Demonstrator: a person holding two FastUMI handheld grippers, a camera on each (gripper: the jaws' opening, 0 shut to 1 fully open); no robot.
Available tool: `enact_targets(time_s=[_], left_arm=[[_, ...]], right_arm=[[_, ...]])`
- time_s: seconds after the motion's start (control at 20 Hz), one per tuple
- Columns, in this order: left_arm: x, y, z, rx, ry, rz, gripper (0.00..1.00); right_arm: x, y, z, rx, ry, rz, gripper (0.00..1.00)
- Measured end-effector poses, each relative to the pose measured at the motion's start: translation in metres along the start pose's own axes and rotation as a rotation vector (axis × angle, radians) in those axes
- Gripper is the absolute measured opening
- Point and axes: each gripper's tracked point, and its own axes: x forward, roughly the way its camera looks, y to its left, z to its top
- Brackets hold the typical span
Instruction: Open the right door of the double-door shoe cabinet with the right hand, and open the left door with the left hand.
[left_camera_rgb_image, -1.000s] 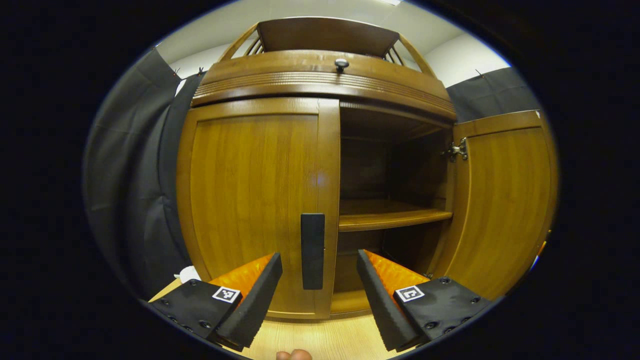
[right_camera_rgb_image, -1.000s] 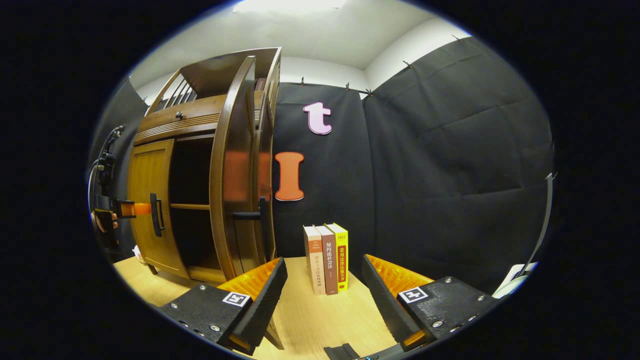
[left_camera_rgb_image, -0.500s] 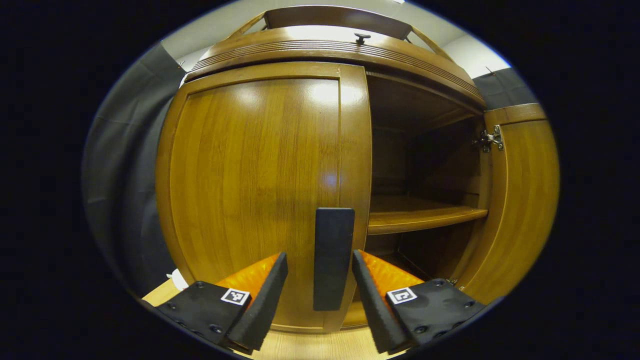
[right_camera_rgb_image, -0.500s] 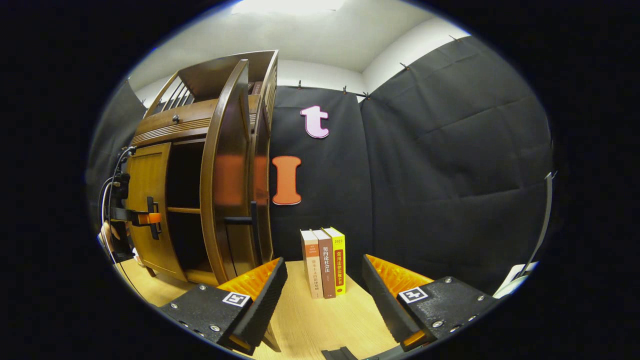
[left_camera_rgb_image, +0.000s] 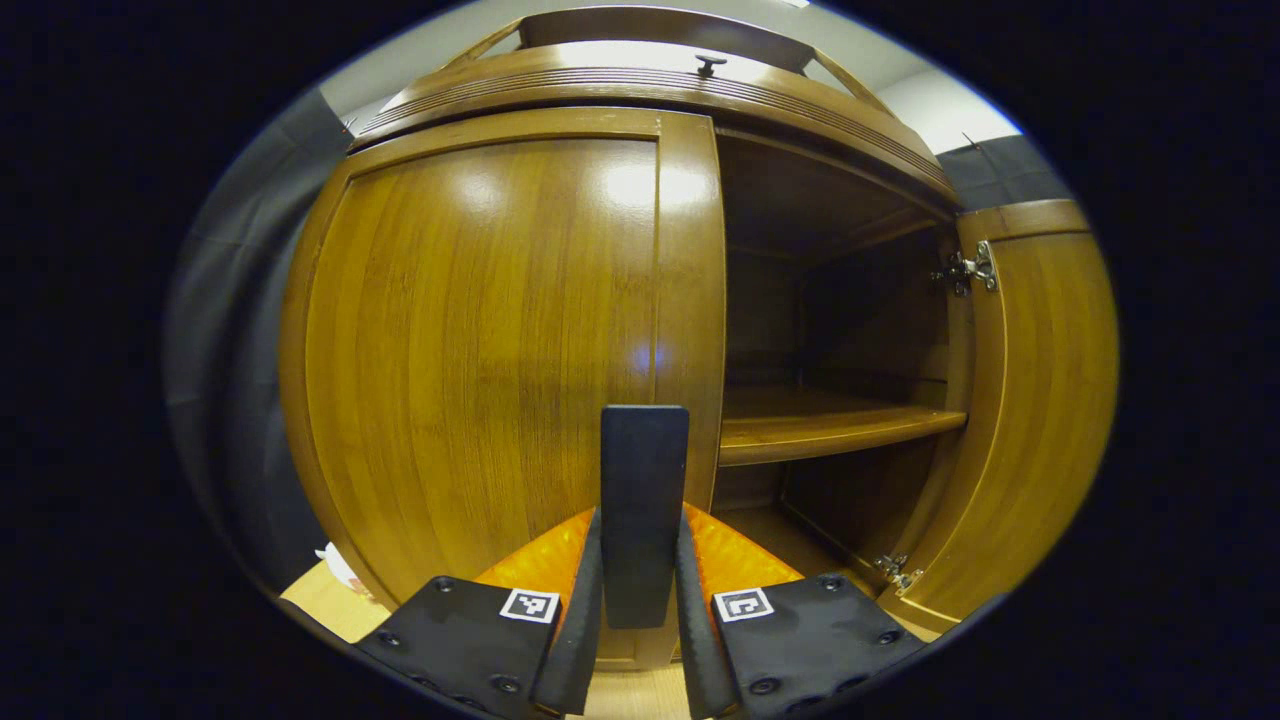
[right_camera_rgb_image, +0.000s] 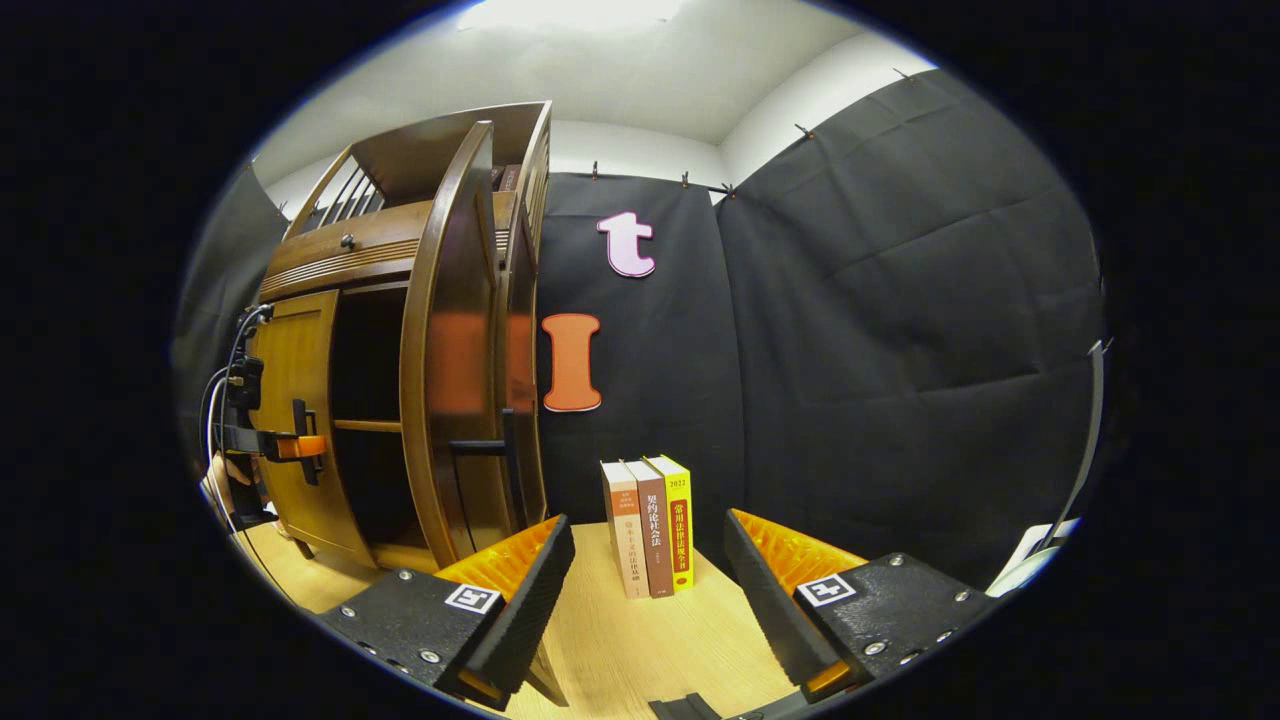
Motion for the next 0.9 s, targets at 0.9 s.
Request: enact_targets(time_s=[0.9], left_arm=[[-0.118,0.030,-0.004,-0.026,0.026,-0.106,0.32]], right_arm=[[-0.049,0.042,0.022,-0.018,0.008,0.022,0.92]])
